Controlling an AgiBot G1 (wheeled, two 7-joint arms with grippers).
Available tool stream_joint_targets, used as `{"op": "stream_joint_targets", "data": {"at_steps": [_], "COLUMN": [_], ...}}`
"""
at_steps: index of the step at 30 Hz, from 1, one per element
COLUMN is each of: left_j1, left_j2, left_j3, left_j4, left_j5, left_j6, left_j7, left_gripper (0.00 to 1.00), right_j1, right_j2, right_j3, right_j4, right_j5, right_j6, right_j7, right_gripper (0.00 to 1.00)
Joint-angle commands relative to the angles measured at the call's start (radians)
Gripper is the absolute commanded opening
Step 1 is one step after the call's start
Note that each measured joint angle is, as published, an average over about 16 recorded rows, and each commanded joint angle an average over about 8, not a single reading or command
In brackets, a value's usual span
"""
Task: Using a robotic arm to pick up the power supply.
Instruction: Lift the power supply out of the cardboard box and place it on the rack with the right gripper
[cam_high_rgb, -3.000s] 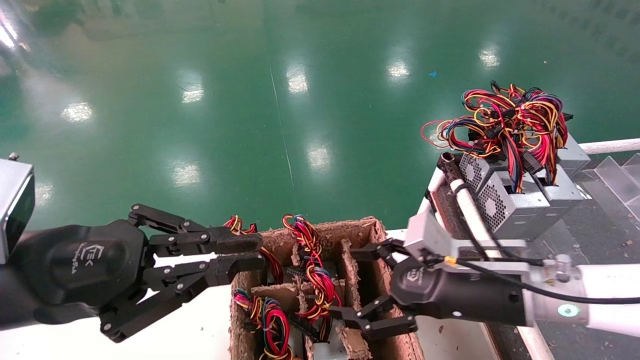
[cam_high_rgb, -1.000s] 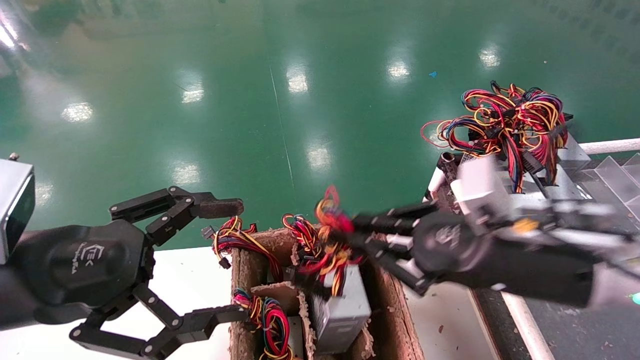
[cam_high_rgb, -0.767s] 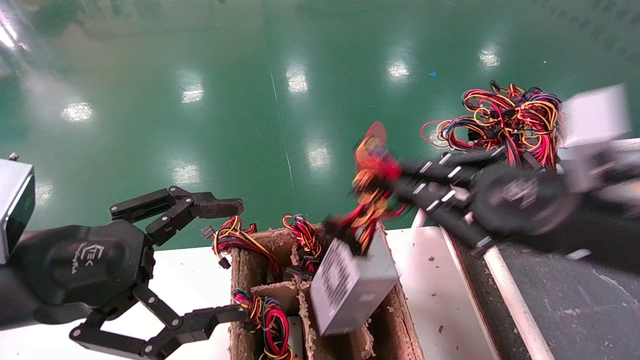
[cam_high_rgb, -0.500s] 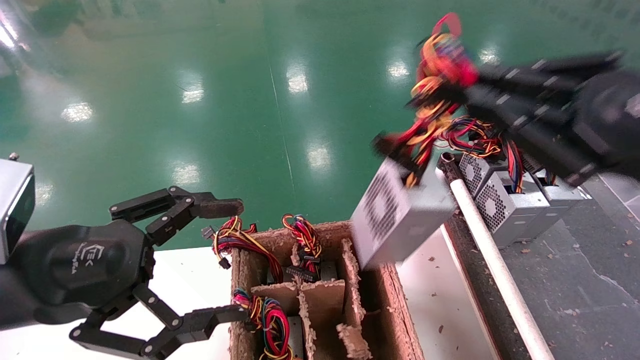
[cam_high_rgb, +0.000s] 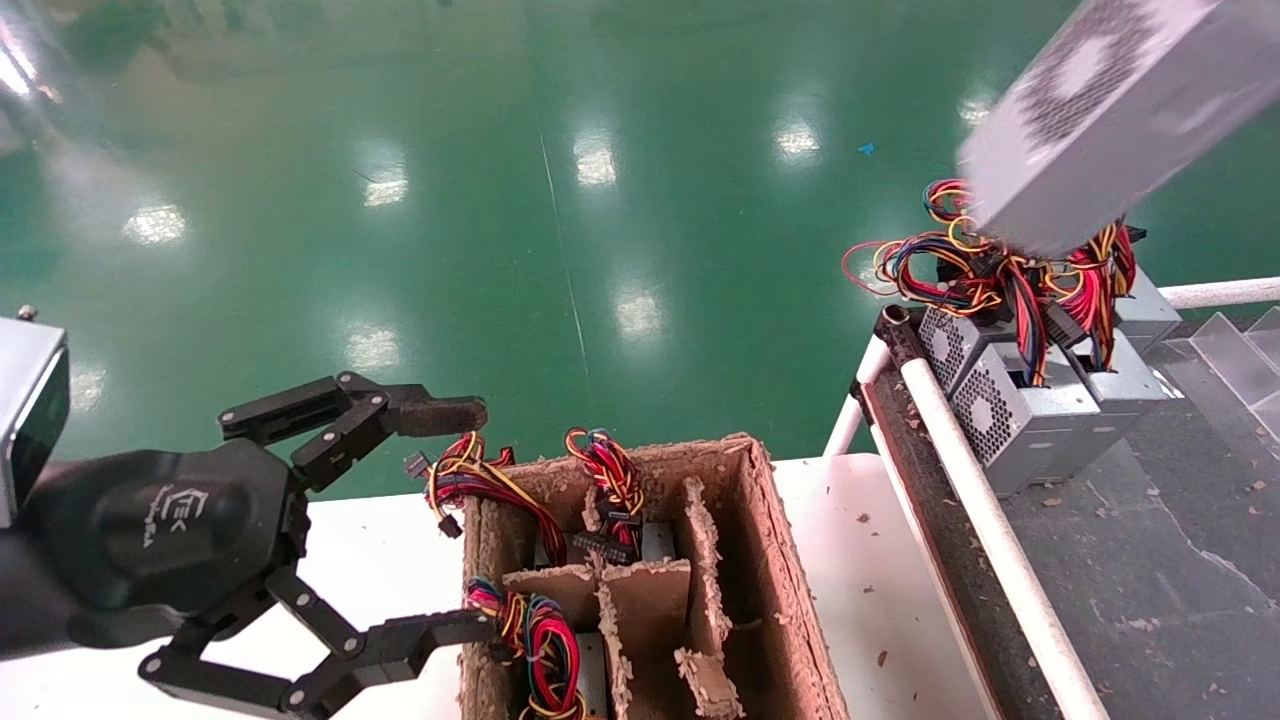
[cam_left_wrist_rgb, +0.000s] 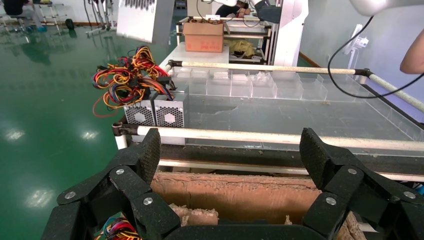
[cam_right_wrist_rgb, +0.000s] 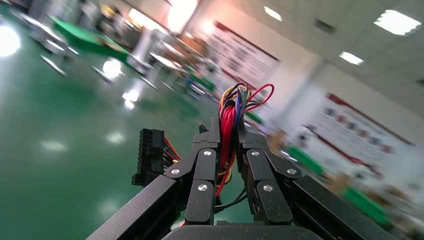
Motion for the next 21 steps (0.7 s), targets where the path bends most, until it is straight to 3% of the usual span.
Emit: {"op": "stream_joint_targets", "data": {"at_steps": [1,7,21], "left_j1": [0.0,0.0,0.0], "left_j2": [0.0,0.0,0.0], "left_j3": [0.0,0.0,0.0], "left_j4": [0.0,0.0,0.0], "left_j5": [0.0,0.0,0.0], "left_j6": [0.0,0.0,0.0], "left_j7": [0.0,0.0,0.0], "left_gripper": [1.0,1.0,1.0], "right_j1": [0.039,0.095,0.148], "right_j2": [0.022,0.069,0.156], "right_j3": [0.0,-0.02,-0.098], "right_j4": [-0.018,-0.175,-0.573], "right_j5": [-0.028,-0.103,-0.237], "right_j6": [0.016,0.004,-0.142], "right_j7": [-0.007,-0.053,-0.172], "right_gripper": [0.0,0.0,0.0]}}
